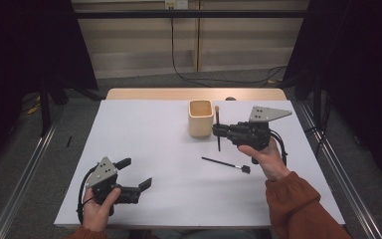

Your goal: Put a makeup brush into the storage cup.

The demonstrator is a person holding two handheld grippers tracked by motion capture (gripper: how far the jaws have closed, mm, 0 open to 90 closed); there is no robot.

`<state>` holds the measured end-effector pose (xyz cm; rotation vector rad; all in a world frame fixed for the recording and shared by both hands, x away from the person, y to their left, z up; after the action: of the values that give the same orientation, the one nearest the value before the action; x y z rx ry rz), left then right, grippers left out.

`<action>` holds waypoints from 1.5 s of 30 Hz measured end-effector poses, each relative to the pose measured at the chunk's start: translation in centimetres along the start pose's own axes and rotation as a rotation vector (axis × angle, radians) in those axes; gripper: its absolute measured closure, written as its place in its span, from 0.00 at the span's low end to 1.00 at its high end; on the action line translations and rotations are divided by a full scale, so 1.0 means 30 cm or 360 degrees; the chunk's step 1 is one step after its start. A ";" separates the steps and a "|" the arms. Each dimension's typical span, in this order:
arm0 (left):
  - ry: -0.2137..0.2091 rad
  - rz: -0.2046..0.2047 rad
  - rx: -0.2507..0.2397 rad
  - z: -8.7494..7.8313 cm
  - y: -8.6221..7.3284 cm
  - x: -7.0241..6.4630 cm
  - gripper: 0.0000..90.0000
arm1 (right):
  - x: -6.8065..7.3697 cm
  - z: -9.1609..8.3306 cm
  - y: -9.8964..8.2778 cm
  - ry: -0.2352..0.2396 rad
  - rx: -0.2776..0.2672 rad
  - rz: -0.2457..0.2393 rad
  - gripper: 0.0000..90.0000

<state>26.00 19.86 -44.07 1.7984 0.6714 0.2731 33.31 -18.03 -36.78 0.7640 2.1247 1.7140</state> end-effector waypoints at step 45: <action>-0.0035 0.0013 -0.0041 -0.016 0.014 -0.003 0.02 | -0.274 0.255 0.173 -0.0245 0.0031 0.0021 0.93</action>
<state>25.82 20.10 -43.51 1.7773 0.6424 0.2657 45.24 -15.89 -34.35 0.8871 2.0397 1.5886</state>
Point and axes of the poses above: each handheld gripper's, and its own axes: z roughly forward along the jaws, y roughly out of its top, x roughly to its left, the point moved 2 cm from there along z, roughly forward along the jaws, and after that the axes turned 6 degrees about -y, right-handed, at the moved point
